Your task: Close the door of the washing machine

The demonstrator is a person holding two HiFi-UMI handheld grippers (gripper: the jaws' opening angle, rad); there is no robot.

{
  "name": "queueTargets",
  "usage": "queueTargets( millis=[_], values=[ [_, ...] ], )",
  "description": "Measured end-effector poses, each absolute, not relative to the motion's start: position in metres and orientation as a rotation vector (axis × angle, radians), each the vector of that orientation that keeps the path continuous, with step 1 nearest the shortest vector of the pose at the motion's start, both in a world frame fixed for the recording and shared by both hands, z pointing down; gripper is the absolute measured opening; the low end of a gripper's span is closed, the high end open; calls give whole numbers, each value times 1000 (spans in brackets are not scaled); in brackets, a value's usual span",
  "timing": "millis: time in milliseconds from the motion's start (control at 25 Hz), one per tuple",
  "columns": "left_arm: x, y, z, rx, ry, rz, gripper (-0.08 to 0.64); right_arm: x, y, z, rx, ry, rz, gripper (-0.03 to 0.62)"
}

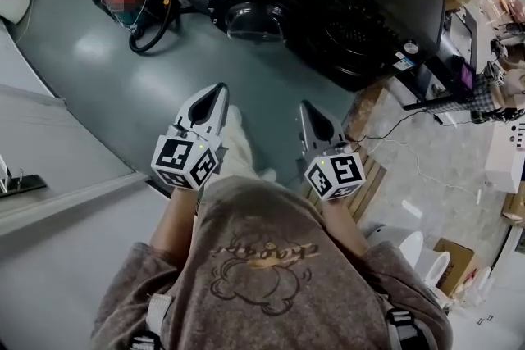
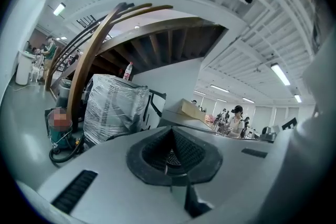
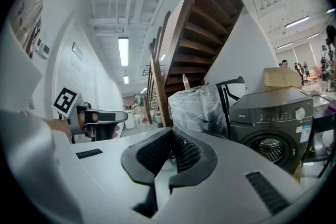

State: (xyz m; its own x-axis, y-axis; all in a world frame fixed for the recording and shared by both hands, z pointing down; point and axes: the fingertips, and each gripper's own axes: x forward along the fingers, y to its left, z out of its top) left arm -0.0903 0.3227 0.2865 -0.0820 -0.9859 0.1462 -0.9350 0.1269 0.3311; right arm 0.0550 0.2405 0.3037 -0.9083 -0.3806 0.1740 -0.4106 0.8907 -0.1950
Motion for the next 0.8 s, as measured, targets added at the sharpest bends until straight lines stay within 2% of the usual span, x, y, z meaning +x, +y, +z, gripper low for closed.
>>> queueTargets(
  millis=[800],
  values=[
    [-267, 153, 289, 1964, -1966, -189, 0, -128, 84, 302, 700, -2935, 394, -5]
  ],
)
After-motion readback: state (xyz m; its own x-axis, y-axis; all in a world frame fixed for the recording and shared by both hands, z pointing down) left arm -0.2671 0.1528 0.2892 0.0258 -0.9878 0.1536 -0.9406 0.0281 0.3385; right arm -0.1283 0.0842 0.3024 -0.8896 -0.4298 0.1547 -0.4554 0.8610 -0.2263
